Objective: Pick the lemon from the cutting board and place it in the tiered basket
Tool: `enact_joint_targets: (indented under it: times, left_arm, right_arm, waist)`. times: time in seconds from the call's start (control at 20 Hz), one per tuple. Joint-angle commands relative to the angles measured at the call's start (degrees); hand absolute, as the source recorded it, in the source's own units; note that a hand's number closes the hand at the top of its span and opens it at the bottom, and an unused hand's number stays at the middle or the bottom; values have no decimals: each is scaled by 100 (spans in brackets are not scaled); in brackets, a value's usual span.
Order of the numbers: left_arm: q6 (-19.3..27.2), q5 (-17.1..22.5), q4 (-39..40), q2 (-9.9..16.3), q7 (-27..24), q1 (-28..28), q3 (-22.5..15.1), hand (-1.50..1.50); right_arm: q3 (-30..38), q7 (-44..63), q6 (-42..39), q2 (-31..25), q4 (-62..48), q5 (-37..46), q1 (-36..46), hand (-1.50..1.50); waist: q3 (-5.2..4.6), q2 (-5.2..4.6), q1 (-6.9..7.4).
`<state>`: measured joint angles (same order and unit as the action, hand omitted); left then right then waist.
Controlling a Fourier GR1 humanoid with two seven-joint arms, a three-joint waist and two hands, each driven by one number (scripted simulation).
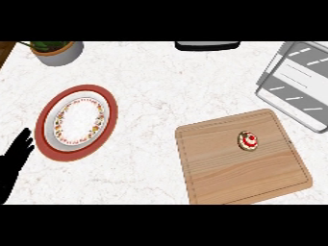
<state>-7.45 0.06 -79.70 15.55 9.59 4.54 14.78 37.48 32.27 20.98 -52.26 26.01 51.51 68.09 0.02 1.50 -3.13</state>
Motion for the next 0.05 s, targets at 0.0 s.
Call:
enact_joint_targets:
  times: [0.0]
  left_arm:
    - [36,7,-26,-99,22,85,-24,0]
  right_arm:
    - [397,-487,-410,165,612,-693,-542,-150]
  waist:
    - [-6,64,-194]
